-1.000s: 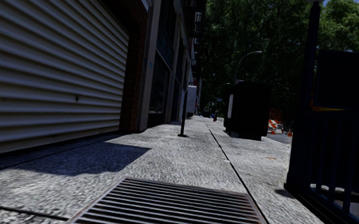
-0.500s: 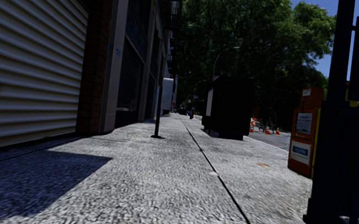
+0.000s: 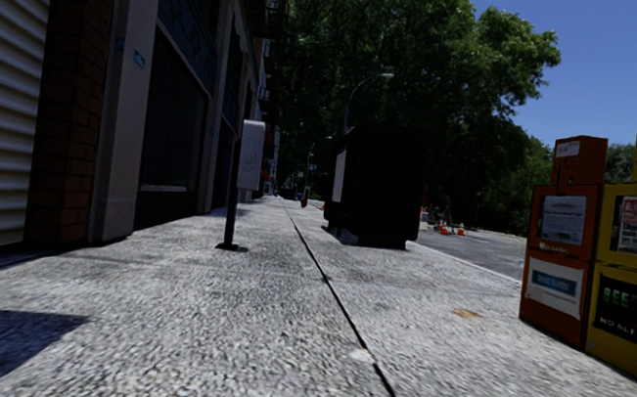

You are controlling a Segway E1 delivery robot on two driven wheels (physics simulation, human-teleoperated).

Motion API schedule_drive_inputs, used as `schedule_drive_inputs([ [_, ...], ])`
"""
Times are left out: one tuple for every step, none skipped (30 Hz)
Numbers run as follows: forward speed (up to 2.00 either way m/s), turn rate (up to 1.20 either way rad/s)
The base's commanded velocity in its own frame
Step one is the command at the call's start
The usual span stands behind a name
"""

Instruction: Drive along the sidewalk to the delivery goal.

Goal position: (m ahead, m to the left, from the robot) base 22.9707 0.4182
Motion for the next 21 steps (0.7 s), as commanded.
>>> schedule_drive_inputs([
  [2.0,0.0],
  [2.0,0.0],
  [2.0,0.0],
  [2.0,0.0],
  [2.0,0.0],
  [2.0,0.0],
  [2.0,0.0],
  [2.0,0.0],
  [2.0,0.0],
  [2.0,0.0],
  [2.0,0.0],
  [2.0,0.0],
  [2.0,0.0],
  [2.0,0.0],
  [2.0,0.0],
  [2.0,0.0],
  [2.0,0.0],
  [2.0,0.0],
  [2.0,0.0],
  [2.0,0.0],
  [2.0,0.0],
])
